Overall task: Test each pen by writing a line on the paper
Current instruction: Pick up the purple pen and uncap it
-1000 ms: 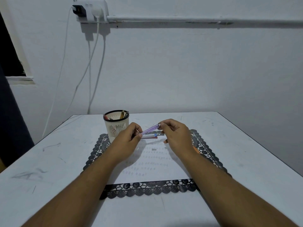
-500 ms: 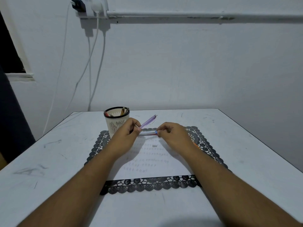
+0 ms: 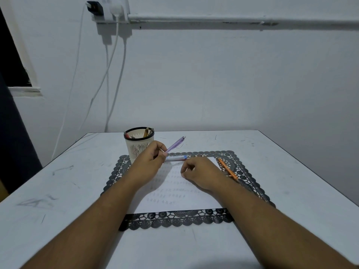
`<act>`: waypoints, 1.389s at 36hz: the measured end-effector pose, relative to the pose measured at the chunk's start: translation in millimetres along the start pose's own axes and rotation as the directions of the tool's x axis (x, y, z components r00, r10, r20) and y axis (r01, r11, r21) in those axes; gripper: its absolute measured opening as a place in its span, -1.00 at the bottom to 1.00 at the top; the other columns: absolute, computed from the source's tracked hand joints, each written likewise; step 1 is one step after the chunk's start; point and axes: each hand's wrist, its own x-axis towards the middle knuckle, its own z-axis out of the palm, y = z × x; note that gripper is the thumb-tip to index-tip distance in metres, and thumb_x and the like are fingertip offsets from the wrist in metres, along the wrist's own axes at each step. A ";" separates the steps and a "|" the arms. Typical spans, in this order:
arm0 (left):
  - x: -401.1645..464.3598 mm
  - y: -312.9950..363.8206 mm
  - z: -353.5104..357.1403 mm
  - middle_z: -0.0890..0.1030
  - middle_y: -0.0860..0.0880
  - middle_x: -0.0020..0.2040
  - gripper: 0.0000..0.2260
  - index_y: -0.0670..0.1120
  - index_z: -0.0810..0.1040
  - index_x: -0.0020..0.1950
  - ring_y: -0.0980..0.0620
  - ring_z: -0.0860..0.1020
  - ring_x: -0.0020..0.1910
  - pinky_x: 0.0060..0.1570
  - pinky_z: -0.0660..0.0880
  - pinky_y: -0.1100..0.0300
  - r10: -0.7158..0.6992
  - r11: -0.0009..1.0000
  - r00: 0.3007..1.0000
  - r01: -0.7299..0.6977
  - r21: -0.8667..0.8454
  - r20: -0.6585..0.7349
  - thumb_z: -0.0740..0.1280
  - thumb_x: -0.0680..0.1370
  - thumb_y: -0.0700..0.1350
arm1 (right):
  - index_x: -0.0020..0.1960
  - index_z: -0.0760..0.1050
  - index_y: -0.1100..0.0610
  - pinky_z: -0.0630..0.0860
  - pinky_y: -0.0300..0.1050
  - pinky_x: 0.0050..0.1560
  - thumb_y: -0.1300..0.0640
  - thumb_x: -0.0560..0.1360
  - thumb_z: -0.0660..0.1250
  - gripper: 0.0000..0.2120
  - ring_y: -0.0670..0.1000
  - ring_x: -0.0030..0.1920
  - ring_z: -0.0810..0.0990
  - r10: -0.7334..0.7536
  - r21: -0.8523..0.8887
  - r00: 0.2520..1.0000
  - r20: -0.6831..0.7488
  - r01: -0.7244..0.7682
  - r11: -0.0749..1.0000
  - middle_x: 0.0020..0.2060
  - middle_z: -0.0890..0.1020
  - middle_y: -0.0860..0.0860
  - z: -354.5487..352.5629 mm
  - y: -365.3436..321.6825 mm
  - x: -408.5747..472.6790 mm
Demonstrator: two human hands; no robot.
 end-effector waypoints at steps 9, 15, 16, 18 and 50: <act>0.2 -4.6 0.1 0.50 0.05 -0.30 -0.90 0.10 0.50 0.00 0.00 0.39 -0.30 -0.20 0.34 0.04 -0.007 1.000 1.000 0.007 0.009 0.020 0.28 0.70 -0.07 | -0.09 0.64 0.00 0.52 -0.08 -0.16 0.09 0.58 0.41 -0.92 -0.07 -0.18 0.61 -0.018 -0.055 1.000 -0.003 0.017 0.998 -0.18 0.67 -0.10 0.1 0.1 2.0; 1.5 -3.2 -0.7 0.49 0.03 -0.31 -0.88 0.13 0.50 -0.02 0.00 0.39 -0.31 -0.21 0.35 0.04 -0.011 1.000 1.000 0.011 0.026 0.011 0.29 0.69 -0.06 | -0.14 0.62 -0.01 0.59 0.05 -0.09 0.07 0.57 0.43 -0.89 -0.01 -0.16 0.63 -0.012 -0.032 0.999 -0.033 0.010 0.999 -0.19 0.66 -0.09 -0.3 2.2 4.8; 1.5 -2.7 -0.8 0.49 0.03 -0.31 -0.87 0.13 0.50 -0.02 0.00 0.38 -0.31 -0.21 0.34 0.04 -0.015 0.999 1.000 0.015 0.029 0.005 0.29 0.69 -0.07 | -0.14 0.61 0.00 0.60 0.07 -0.08 0.08 0.57 0.43 -0.89 0.00 -0.15 0.63 -0.009 -0.018 0.999 -0.049 0.008 1.000 -0.19 0.66 -0.09 -0.9 2.7 5.2; 1.2 -2.5 -1.2 0.48 0.03 -0.31 -0.87 0.14 0.50 -0.03 0.00 0.38 -0.31 -0.22 0.34 0.04 -0.026 0.999 1.000 0.026 0.040 -0.005 0.29 0.69 -0.07 | -0.15 0.61 0.02 0.61 0.10 -0.06 0.11 0.57 0.41 -0.89 0.02 -0.15 0.64 0.000 0.017 0.997 -0.077 0.001 1.000 -0.19 0.65 -0.08 -1.7 4.4 5.2; -1.0 1.1 -4.3 0.49 -0.03 -0.27 -0.91 0.08 0.51 0.01 0.03 0.40 -0.31 -0.23 0.32 0.09 -0.076 0.984 0.997 0.077 0.160 -0.014 0.27 0.70 -0.07 | 0.07 0.69 0.25 0.49 -0.18 -0.33 0.26 0.62 0.39 -0.89 -0.02 -0.33 0.47 0.209 0.653 0.965 -0.157 -0.058 0.755 -0.18 0.64 0.06 -27.3 4.1 2.9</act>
